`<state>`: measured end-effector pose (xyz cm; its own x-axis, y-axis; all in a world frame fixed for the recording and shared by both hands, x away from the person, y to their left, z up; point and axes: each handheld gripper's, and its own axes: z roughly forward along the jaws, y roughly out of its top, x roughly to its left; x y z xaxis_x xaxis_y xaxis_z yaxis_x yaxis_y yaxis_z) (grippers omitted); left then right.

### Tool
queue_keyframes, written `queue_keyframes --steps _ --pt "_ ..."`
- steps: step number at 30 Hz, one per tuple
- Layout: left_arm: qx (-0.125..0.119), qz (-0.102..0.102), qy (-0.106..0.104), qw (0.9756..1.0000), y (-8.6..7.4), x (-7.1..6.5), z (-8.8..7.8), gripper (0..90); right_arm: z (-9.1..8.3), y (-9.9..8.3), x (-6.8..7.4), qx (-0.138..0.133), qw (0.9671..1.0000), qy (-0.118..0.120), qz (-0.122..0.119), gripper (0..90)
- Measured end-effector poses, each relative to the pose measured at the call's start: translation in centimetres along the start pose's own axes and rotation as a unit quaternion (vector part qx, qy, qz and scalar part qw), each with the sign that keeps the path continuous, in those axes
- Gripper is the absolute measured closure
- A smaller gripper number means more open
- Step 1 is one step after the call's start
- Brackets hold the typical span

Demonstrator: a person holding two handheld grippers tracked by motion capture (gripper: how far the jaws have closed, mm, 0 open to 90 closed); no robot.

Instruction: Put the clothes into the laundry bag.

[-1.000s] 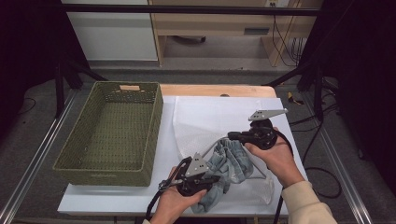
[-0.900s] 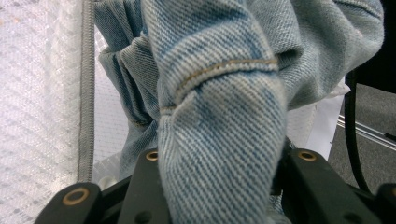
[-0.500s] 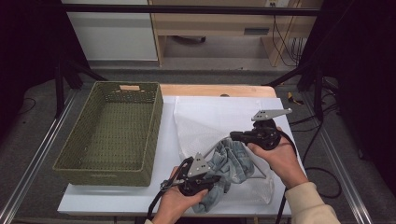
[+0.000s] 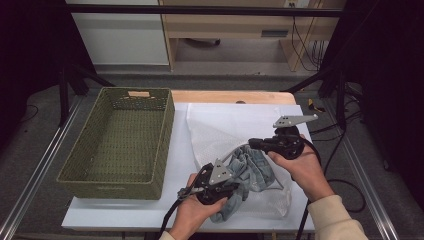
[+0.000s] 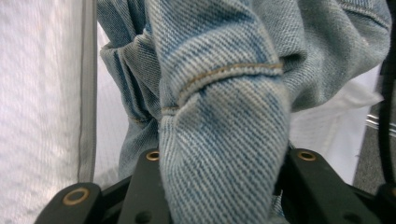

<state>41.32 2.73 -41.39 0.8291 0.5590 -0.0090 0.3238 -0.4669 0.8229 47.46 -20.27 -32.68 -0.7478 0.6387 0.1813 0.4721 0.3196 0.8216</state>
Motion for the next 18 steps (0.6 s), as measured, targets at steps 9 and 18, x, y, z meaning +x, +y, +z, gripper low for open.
queue_keyframes --steps 9,18 --pt "0.007 -0.016 0.011 0.9998 0.0 0.4 0.6 64.3 0.0 0.1 0.4 0.001 1.0000 -0.001 -0.004 89.3" --pt "-0.001 -0.065 0.029 0.9975 -0.1 1.5 0.7 63.5 -0.7 0.1 0.7 0.000 1.0000 0.004 -0.007 89.3"
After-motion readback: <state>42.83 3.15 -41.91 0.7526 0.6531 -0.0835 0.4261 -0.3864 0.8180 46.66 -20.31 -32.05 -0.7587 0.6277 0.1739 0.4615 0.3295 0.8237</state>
